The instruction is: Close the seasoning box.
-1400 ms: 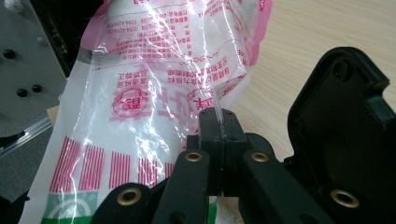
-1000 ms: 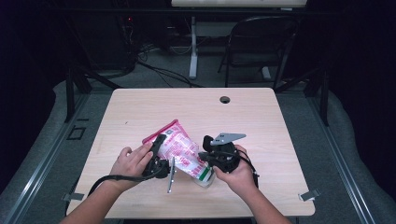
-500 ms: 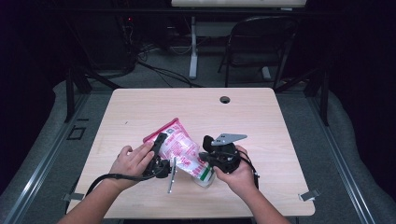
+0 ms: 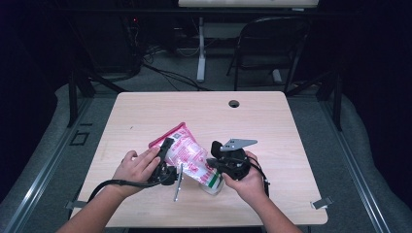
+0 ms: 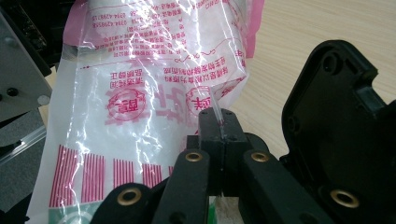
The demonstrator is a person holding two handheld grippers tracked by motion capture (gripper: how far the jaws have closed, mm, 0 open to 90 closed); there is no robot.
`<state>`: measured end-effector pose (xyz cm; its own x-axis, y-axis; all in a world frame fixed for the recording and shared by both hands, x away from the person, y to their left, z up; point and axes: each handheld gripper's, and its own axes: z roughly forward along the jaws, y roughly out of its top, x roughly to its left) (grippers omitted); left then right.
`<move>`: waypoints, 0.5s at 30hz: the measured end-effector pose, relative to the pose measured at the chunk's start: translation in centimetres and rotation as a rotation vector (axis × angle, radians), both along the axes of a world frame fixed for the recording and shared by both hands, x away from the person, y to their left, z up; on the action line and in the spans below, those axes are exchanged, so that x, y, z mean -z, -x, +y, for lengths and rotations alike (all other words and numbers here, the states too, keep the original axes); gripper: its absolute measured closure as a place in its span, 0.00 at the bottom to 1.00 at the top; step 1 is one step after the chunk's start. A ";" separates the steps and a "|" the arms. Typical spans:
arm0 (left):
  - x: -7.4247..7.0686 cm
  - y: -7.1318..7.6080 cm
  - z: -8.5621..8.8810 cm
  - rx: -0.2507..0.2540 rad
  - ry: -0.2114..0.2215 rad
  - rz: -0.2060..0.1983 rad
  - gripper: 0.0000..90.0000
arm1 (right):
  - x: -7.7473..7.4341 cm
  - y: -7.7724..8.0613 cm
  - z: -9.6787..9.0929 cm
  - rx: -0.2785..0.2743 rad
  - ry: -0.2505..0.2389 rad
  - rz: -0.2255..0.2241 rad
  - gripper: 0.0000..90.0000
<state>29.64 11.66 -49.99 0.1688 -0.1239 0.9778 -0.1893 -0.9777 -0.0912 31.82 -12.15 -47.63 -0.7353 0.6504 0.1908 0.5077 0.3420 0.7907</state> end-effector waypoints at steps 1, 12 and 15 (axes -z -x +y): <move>0.0 0.0 0.0 0.001 -0.002 0.001 0.72 | 0.0 0.0 0.0 -0.001 -0.001 0.000 1.00; -0.2 0.1 0.0 0.000 -0.014 0.000 0.72 | 0.0 0.1 0.1 -0.001 -0.007 -0.002 1.00; -0.3 0.1 0.1 0.002 -0.024 -0.003 0.72 | -0.1 0.1 0.1 -0.001 -0.008 -0.003 1.00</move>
